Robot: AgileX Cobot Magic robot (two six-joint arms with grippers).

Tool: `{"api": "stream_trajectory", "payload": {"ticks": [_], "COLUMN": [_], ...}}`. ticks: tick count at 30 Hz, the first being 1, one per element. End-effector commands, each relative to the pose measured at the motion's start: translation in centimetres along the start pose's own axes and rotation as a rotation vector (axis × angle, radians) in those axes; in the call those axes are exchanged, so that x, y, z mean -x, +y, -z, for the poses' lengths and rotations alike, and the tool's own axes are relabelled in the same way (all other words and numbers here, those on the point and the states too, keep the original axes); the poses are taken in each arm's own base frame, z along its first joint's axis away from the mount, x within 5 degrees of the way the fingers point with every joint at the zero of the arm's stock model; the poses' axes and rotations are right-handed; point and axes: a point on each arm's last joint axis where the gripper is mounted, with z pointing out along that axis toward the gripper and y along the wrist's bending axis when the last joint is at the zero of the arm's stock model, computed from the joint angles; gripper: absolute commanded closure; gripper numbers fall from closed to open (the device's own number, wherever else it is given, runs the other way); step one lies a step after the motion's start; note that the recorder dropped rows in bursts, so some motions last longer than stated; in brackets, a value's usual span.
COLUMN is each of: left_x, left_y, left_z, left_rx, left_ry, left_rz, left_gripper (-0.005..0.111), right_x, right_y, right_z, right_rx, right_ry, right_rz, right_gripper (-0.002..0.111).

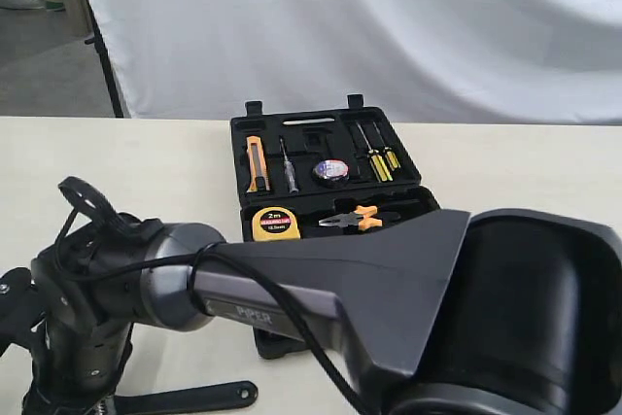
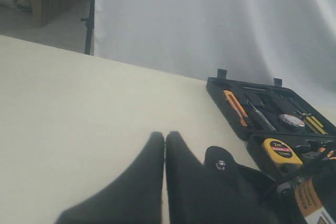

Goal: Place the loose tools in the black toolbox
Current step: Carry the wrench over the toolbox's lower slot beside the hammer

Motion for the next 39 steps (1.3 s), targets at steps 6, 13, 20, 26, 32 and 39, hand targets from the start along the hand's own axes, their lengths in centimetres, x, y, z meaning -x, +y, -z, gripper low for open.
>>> {"api": "stream_trajectory", "payload": {"ticks": [6, 13, 20, 26, 32, 39], "left_x": [0.2, 0.2, 0.2, 0.2, 0.2, 0.2], "left_y": [0.1, 0.1, 0.1, 0.1, 0.1, 0.1], "left_z": [0.0, 0.0, 0.0, 0.0, 0.0, 0.0], "left_rx": [0.021, 0.021, 0.021, 0.021, 0.021, 0.021], "left_ry": [-0.020, -0.020, -0.020, -0.020, -0.020, -0.020], "left_rz": [0.000, 0.000, 0.000, 0.000, 0.000, 0.000], "left_gripper": [0.106, 0.106, 0.106, 0.106, 0.106, 0.106], "right_x": [0.2, -2.6, -9.1, -11.9, -13.0, -13.2], "right_y": [0.3, -0.5, -6.9, -12.6, -15.5, -16.0], "right_z": [5.5, 8.5, 11.2, 12.3, 12.6, 10.9], "right_rx": [0.015, -0.017, -0.100, -0.173, -0.262, -0.286], "right_ry": [0.062, 0.087, 0.058, 0.023, -0.024, 0.028], "right_rz": [-0.046, -0.068, -0.269, -0.412, -0.397, -0.217], "right_gripper": [0.109, 0.109, 0.109, 0.109, 0.109, 0.109]}}
